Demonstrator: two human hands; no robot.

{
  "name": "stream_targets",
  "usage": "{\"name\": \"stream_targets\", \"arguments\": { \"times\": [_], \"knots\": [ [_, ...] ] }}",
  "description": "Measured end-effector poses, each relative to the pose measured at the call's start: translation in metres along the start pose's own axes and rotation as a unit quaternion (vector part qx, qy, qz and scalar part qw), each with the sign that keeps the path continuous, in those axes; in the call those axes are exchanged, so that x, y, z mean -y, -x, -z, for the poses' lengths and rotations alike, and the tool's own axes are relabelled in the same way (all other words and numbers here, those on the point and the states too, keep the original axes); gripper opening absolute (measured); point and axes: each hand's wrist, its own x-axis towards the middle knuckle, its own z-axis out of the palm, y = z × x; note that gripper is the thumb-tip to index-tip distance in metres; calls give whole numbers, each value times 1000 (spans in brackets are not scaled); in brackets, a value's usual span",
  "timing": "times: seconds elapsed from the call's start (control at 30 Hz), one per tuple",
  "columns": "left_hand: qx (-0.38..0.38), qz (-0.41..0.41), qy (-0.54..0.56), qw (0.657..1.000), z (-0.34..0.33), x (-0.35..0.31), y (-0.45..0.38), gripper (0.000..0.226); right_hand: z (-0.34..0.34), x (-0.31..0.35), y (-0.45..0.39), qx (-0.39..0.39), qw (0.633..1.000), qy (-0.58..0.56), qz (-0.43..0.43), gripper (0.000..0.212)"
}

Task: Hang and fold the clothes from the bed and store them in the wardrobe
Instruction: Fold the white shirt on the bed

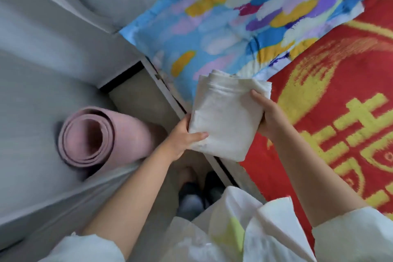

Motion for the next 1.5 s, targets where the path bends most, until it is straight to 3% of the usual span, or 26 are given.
{"name": "stream_targets", "arguments": {
  "times": [0.07,0.17,0.23,0.3,0.5,0.7,0.83,0.9,1.03,1.3,1.4,1.5],
  "knots": [
    [-54,-24,24,998,25,-7,41,50,-48,-2,12,64,997,39,-13,29],
    [-130,-63,80,986,61,-4,103,41,-116,-16,27,140,978,152,-8,64],
    [-228,-98,129,960,86,6,154,31,-167,-34,45,190,959,211,19,48],
    [-306,-128,149,932,102,18,196,51,-205,-52,64,229,934,266,61,19],
    [-477,-186,161,844,149,85,373,61,-326,-151,176,383,810,415,155,26],
    [-549,-248,164,781,165,175,536,70,-399,-246,299,505,708,465,167,31],
    [-554,-270,162,770,186,228,626,67,-450,-298,359,571,635,498,151,35],
    [-553,-276,163,769,201,247,664,58,-478,-325,383,589,609,512,141,35],
    [-597,-278,164,734,245,271,727,49,-545,-381,414,605,578,528,148,32],
    [-742,-237,149,609,410,293,820,35,-712,-503,443,560,525,528,362,21],
    [-765,-214,116,596,469,300,859,37,-774,-544,453,549,494,533,413,22],
    [-776,-211,97,586,526,310,900,44,-835,-589,458,565,498,510,416,25]
  ]
}}
